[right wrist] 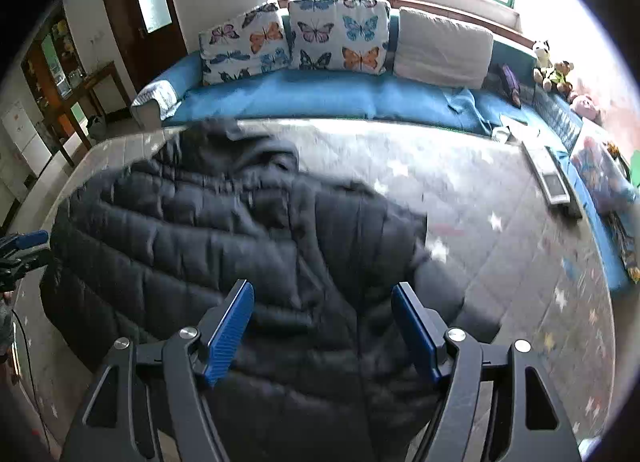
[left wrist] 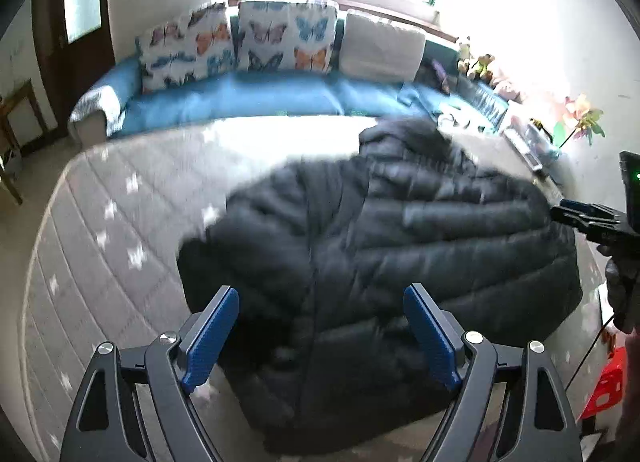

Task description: Fold large clothes

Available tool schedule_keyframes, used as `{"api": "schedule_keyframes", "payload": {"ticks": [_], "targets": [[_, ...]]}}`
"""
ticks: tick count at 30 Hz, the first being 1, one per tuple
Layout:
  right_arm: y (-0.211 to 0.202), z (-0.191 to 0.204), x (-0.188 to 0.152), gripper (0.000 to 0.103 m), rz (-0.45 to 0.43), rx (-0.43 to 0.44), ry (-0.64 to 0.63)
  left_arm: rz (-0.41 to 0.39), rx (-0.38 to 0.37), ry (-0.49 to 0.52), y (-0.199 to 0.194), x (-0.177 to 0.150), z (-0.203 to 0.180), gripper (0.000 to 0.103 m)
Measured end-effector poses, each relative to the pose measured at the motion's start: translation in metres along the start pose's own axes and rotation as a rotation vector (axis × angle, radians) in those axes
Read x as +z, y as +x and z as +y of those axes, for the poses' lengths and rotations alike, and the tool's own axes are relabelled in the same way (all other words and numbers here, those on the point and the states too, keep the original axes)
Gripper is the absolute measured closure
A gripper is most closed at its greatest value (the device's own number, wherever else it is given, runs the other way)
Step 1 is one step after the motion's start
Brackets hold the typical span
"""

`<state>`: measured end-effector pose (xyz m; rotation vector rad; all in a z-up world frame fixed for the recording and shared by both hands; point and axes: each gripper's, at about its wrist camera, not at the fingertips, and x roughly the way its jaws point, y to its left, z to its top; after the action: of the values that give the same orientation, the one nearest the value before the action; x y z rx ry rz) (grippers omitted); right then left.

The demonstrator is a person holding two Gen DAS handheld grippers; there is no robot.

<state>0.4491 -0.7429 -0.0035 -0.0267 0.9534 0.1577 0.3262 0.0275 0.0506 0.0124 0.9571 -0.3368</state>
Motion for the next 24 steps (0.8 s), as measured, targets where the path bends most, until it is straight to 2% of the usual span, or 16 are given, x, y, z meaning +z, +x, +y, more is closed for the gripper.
{"api": "schedule_keyframes", "payload": {"ticks": [3, 7, 10, 15, 20, 24], "targets": [[0.011, 0.001, 0.013, 0.025, 0.005, 0.013, -0.002, -0.018, 0.003, 0.012, 0.004, 0.021, -0.002, 0.014], [0.036, 0.006, 0.027, 0.025, 0.043, 0.051, 0.009, 0.0, -0.007, 0.009, 0.029, 0.052, 0.001, 0.027], [0.058, 0.011, 0.033, 0.025, 0.08, 0.067, 0.008, 0.015, -0.005, 0.008, 0.052, 0.066, 0.005, 0.033], [0.092, 0.014, 0.029, 0.025, 0.162, 0.009, -0.013, 0.111, 0.021, -0.013, 0.101, 0.071, 0.014, 0.036], [0.087, 0.018, 0.029, 0.025, 0.166, -0.011, -0.044, 0.144, -0.015, -0.058, 0.121, 0.071, 0.024, 0.033], [0.054, 0.016, 0.031, 0.025, 0.103, 0.024, -0.013, 0.11, -0.02, -0.051, 0.105, 0.068, 0.025, 0.033]]}}
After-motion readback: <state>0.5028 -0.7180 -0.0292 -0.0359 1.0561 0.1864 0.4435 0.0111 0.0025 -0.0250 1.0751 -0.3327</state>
